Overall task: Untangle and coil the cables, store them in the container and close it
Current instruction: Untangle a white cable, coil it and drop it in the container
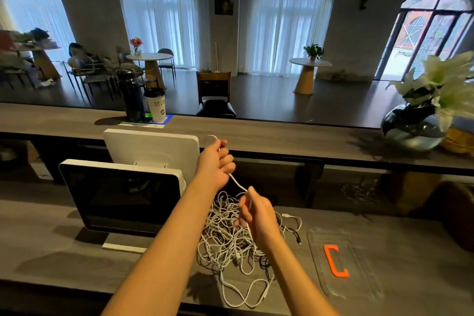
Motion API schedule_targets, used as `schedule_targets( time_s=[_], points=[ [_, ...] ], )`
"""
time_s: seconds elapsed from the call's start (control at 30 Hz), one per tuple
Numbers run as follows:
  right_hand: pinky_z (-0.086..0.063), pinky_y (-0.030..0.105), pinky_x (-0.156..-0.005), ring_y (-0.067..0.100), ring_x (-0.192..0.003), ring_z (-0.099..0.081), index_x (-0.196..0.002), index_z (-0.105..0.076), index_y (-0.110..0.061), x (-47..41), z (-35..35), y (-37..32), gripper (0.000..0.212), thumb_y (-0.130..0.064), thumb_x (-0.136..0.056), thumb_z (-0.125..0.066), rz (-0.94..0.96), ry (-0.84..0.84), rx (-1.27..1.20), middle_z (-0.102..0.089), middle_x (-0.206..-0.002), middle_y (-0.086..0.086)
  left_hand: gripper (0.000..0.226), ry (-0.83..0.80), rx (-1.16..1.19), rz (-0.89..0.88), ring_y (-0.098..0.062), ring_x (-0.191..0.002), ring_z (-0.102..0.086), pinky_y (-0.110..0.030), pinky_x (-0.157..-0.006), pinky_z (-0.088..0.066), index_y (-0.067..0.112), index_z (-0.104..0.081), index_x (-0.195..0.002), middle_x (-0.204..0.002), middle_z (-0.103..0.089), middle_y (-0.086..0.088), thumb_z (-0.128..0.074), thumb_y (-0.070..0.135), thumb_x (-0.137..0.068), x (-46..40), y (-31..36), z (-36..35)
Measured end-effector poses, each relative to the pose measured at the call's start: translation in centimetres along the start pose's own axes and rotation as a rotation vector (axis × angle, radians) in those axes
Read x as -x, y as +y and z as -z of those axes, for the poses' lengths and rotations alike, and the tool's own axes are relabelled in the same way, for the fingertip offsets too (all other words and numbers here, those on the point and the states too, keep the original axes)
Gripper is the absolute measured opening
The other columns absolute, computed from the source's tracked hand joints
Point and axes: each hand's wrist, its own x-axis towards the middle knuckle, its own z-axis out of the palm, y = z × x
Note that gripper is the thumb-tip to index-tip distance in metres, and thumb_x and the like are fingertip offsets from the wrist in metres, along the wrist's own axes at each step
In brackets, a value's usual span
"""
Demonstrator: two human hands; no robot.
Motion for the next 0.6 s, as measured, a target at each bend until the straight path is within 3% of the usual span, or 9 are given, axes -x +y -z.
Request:
schedule_targets(
  time_s=[0.07,0.13,0.23,0.33,0.4,0.5,0.6],
  points=[
    [-0.050,0.030,-0.052,0.013,-0.038,-0.035,-0.073,-0.053,-0.009,1.0,-0.9,0.6,0.037,-0.037,-0.096,-0.048,0.000,0.036,-0.125,-0.030,-0.044,-0.002,0.033,0.063,0.017,0.005,-0.005,-0.030,-0.024,-0.017,-0.030,-0.020,0.011,-0.055,-0.086,-0.042,-0.031,0.007,-0.036,0.027,-0.108,-0.8,-0.1,0.6],
    [-0.047,0.027,-0.045,0.011,-0.036,-0.034,-0.075,-0.051,-0.010,1.3,-1.7,0.2,0.035,-0.028,-0.104,-0.042,-0.013,0.087,-0.245,-0.028,-0.043,-0.004,0.037,0.097,-0.059,0.024,-0.008,-0.041,-0.042,-0.020,-0.041,-0.035,0.008,-0.059,-0.094,-0.049,-0.047,0.003,-0.034,0.032,-0.108,-0.8,-0.9,1.4],
    [-0.025,0.017,-0.030,0.005,-0.030,-0.024,-0.079,-0.052,-0.011,0.8,-2.2,-1.8,0.035,-0.029,-0.106,-0.039,-0.039,0.156,-0.566,-0.027,-0.041,-0.006,0.044,0.091,-0.298,0.118,-0.023,-0.079,-0.064,-0.033,-0.068,-0.049,0.007,-0.058,-0.108,-0.090,-0.068,-0.011,-0.033,0.043,-0.107,0.6,-3.0,2.7],
    [-0.018,0.017,-0.027,0.004,-0.028,-0.021,-0.079,-0.057,-0.012,0.2,-1.9,-3.6,0.038,-0.034,-0.105,-0.040,-0.029,0.155,-0.819,-0.026,-0.041,-0.006,0.059,0.011,-0.527,0.192,-0.025,-0.093,-0.066,-0.035,-0.071,-0.050,0.005,-0.058,-0.123,-0.113,-0.068,-0.017,-0.025,0.052,-0.106,2.6,-5.6,4.4],
    [-0.018,0.017,-0.029,0.005,-0.030,-0.022,-0.078,-0.060,-0.013,0.0,-1.7,-4.3,0.039,-0.035,-0.105,-0.043,0.011,0.174,-0.860,-0.027,-0.043,-0.006,0.069,-0.079,-0.672,0.185,-0.020,-0.088,-0.068,-0.034,-0.070,-0.052,0.008,-0.063,-0.122,-0.112,-0.071,-0.015,-0.019,0.058,-0.104,4.2,-7.1,5.3],
    [-0.020,0.018,-0.033,0.005,-0.035,-0.022,-0.080,-0.059,-0.014,-0.4,-0.8,-4.9,0.035,-0.034,-0.104,-0.044,0.087,0.301,-0.835,-0.027,-0.047,-0.006,0.068,-0.155,-0.764,0.149,-0.023,-0.081,-0.070,-0.039,-0.076,-0.056,0.010,-0.065,-0.117,-0.094,-0.074,-0.011,-0.018,0.058,-0.104,6.9,-8.6,5.7],
    [-0.029,0.019,-0.043,0.006,-0.045,-0.030,-0.086,-0.059,-0.012,-0.5,0.6,-4.3,0.032,-0.030,-0.106,-0.042,0.122,0.419,-0.680,-0.034,-0.053,-0.005,0.052,-0.192,-0.938,0.008,-0.018,-0.064,-0.061,-0.030,-0.061,-0.052,0.010,-0.065,-0.095,-0.070,-0.062,-0.002,-0.031,0.048,-0.105,8.7,-8.6,5.8]
  ],
)
